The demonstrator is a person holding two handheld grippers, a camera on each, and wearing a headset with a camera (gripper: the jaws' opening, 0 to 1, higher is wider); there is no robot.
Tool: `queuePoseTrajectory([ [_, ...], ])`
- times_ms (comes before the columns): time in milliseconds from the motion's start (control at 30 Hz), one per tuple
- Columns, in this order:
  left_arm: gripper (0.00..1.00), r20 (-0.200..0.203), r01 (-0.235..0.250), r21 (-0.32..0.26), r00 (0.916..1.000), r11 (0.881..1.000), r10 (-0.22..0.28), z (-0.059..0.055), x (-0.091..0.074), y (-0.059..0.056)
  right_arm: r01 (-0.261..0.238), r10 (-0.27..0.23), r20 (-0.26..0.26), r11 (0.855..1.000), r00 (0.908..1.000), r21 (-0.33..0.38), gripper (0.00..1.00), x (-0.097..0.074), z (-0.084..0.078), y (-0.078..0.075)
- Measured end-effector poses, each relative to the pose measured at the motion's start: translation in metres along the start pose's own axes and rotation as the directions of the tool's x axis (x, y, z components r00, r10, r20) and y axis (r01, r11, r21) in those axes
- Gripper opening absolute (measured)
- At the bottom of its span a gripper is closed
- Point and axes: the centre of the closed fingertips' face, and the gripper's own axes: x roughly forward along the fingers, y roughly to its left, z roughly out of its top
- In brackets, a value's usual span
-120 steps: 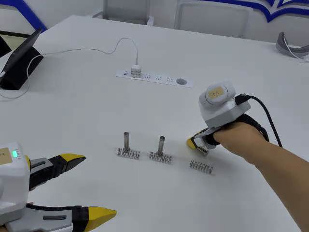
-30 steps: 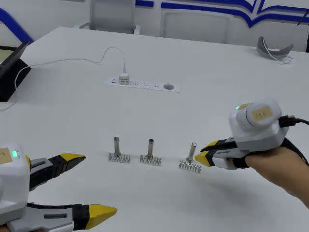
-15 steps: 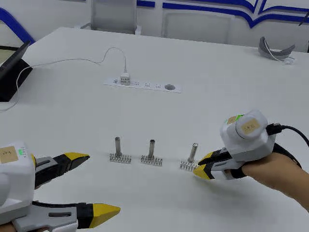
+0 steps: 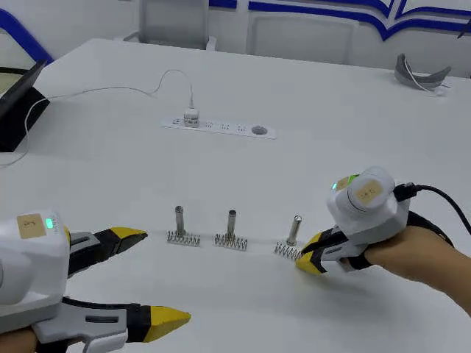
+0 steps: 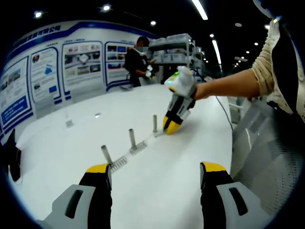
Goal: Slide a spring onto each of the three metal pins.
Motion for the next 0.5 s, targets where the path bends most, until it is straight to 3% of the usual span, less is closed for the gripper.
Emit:
queuePoseTrajectory([
  [233, 0.76, -0.007, 0.022, 0.01, 0.9997, 1.0, -0.022, 0.001, 0.007, -0.001, -0.01, 0.011, -0.006, 1.0, 0.9999, 0.01, 0.12, 0.0, 0.0, 0.0],
  [500, 0.75, -0.016, 0.058, 0.025, 0.9982, 0.998, -0.058, 0.005, 0.017, -0.005, -0.012, 0.011, -0.013, 0.999, 0.9998, -0.039, 0.12, -0.01, 0.004, 0.009],
])
